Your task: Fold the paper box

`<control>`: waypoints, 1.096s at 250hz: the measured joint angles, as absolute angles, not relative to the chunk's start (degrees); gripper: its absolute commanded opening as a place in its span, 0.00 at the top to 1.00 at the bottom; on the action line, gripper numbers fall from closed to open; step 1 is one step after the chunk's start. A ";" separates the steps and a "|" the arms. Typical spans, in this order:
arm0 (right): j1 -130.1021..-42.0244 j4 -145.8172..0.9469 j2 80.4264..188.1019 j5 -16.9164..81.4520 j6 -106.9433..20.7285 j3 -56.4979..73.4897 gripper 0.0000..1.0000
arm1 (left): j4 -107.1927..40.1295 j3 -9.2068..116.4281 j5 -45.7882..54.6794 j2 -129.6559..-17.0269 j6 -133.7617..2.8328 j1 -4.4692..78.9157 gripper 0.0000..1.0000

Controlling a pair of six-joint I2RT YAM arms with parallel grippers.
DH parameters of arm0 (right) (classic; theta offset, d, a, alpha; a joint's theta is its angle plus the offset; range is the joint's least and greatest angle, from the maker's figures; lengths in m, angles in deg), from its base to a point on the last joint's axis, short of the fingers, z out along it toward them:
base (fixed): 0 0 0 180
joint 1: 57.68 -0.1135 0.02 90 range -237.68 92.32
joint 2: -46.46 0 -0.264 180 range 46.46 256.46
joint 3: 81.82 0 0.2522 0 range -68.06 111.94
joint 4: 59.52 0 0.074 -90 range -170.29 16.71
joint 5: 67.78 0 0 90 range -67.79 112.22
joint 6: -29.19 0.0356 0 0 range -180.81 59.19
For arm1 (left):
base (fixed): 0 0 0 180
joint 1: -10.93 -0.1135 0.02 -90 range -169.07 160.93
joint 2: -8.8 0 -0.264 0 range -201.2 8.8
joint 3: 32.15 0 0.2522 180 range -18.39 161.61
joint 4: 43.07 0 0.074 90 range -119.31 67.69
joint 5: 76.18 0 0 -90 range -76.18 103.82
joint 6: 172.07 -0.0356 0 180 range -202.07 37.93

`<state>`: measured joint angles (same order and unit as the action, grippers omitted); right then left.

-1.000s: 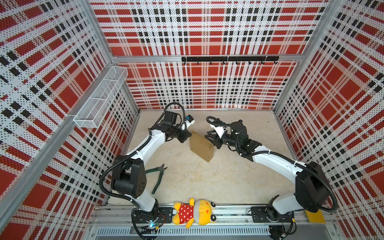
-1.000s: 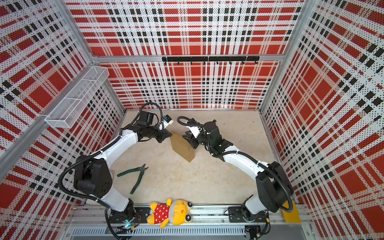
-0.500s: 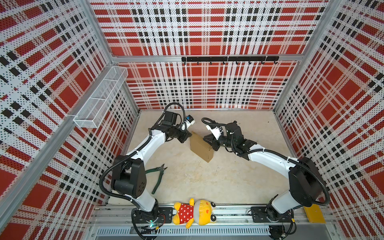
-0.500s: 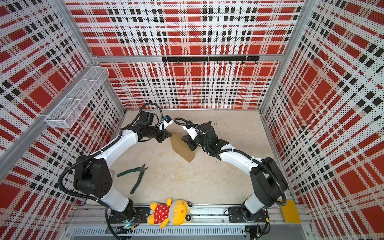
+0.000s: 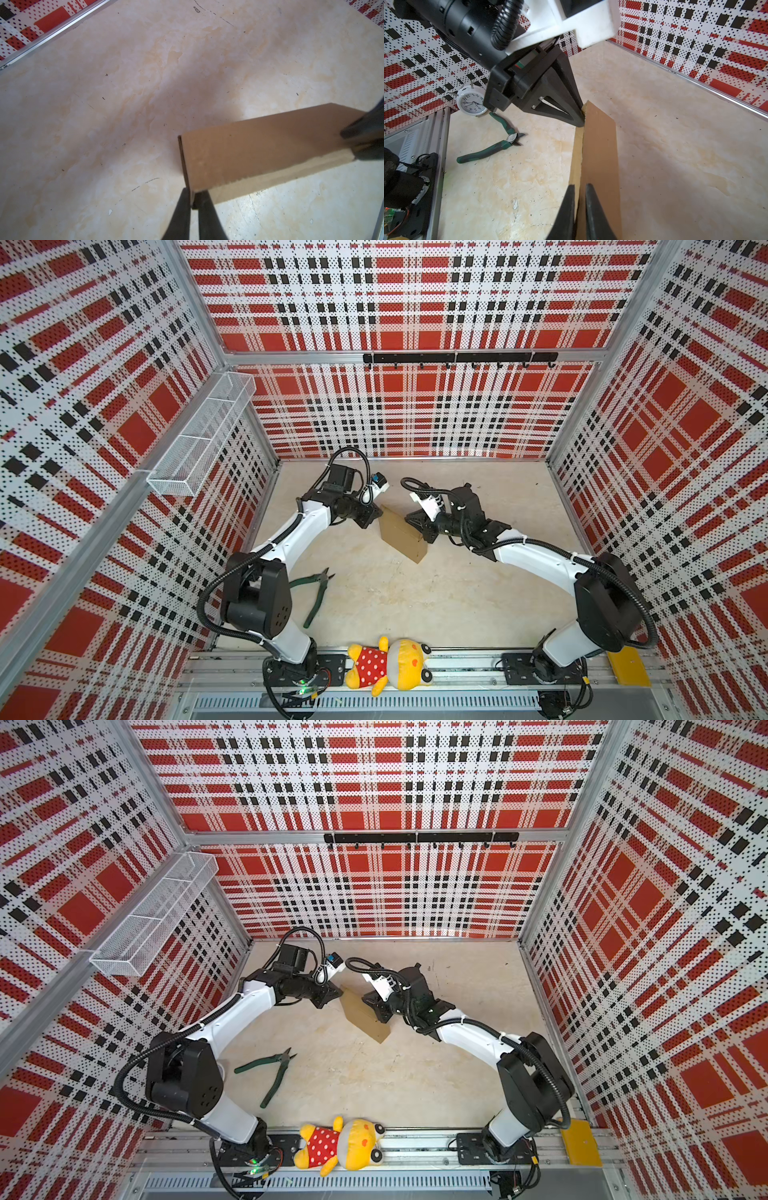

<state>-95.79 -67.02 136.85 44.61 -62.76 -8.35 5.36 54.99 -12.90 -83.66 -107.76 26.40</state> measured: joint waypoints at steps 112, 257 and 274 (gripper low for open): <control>-95.85 -64.51 138.60 43.06 -64.25 -8.99 0.87 | 7.88 54.89 -13.01 -80.76 -106.47 26.29 0.76; -95.85 -61.47 139.96 42.73 -65.54 -9.69 0.87 | 10.52 64.87 -18.06 -82.05 -99.50 27.12 0.81; -95.85 -61.45 139.96 42.75 -65.54 -9.71 0.87 | 10.57 65.62 -17.03 -84.15 -99.09 27.49 0.85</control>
